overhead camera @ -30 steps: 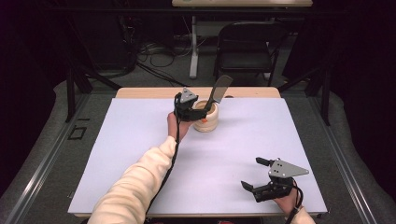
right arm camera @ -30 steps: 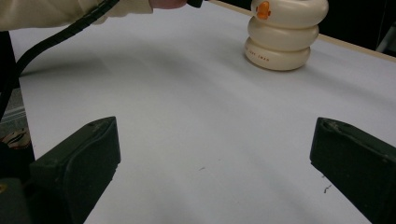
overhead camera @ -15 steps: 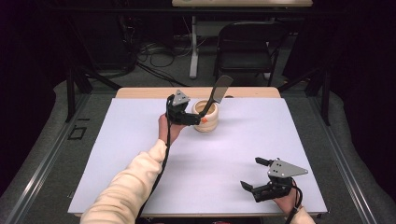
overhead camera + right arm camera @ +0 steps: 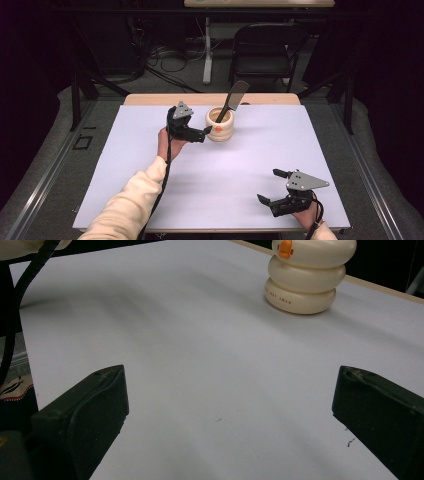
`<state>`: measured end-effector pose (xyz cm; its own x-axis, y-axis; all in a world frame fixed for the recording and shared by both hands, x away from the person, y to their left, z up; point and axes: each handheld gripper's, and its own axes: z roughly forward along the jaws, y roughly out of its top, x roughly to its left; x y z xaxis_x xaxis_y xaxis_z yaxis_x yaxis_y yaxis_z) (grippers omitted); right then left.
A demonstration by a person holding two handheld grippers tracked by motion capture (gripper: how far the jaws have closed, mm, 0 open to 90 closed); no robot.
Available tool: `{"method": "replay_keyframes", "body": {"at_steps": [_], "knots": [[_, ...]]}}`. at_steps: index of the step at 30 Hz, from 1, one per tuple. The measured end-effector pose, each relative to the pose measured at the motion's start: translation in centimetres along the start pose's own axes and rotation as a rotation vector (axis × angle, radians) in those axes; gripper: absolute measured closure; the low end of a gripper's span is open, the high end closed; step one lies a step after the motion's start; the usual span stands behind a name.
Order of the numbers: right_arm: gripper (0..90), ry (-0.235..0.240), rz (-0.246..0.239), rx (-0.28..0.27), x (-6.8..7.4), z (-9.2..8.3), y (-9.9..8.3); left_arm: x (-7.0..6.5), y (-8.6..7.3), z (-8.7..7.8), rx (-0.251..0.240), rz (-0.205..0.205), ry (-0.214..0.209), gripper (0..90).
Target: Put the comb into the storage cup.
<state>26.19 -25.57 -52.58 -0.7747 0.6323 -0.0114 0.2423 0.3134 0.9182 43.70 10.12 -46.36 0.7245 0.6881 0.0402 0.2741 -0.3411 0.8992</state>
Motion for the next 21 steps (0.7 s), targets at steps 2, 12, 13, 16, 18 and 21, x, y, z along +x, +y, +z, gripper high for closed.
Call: {"method": "replay_keyframes", "body": {"at_steps": [2,12,13,16,18,21], "knots": [[1.0,-0.001,0.001,0.002,0.0,0.0,0.0,0.0,-0.1,-0.6,-0.002,0.009,0.005,0.2],[0.9,-0.001,-0.002,0.004,0.0,0.1,0.0,0.6,-1.1,-2.5,0.007,-0.005,0.015,0.2],[0.9,0.000,-0.001,0.004,0.0,0.1,0.0,0.7,-1.2,-2.6,0.004,-0.010,0.016,0.2],[0.9,0.004,0.001,0.010,0.0,0.2,0.0,0.7,-1.5,-3.0,0.007,-0.006,0.019,0.2],[0.9,0.000,0.000,0.009,0.0,0.2,0.0,0.6,-1.7,-3.1,0.014,-0.002,0.016,0.2],[0.9,-0.003,0.001,0.012,0.0,0.2,0.0,0.5,-1.8,-3.4,0.013,-0.011,0.007,0.2]]}}
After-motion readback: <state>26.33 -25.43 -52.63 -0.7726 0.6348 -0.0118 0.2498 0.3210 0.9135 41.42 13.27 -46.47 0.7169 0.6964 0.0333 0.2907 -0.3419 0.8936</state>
